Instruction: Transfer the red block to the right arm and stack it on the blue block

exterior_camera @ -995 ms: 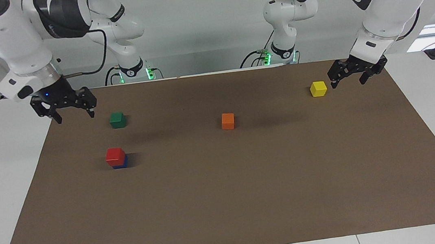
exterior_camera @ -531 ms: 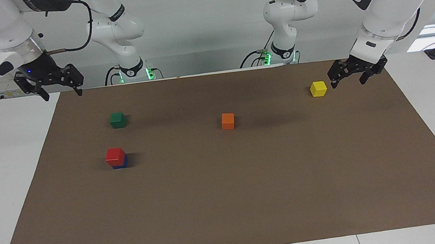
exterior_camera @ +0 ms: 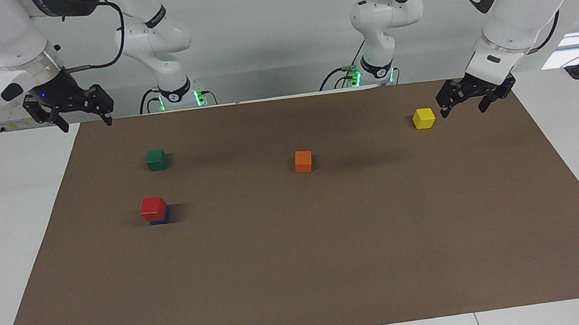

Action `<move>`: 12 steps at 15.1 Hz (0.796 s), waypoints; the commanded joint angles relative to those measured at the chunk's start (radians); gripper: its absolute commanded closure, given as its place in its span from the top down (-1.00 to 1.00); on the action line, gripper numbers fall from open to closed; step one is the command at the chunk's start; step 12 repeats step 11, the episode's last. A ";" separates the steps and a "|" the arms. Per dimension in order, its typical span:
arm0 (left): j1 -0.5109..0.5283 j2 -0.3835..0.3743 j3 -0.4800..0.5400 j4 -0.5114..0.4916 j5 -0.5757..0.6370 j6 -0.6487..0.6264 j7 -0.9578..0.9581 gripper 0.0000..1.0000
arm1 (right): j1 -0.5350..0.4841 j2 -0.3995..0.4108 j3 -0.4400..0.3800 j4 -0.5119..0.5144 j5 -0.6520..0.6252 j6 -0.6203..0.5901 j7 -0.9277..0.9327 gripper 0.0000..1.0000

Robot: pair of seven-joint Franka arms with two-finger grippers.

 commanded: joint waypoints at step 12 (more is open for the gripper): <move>0.000 -0.029 0.000 -0.032 0.021 0.010 -0.012 1.00 | -0.030 -0.019 0.010 -0.017 -0.008 -0.004 -0.031 1.00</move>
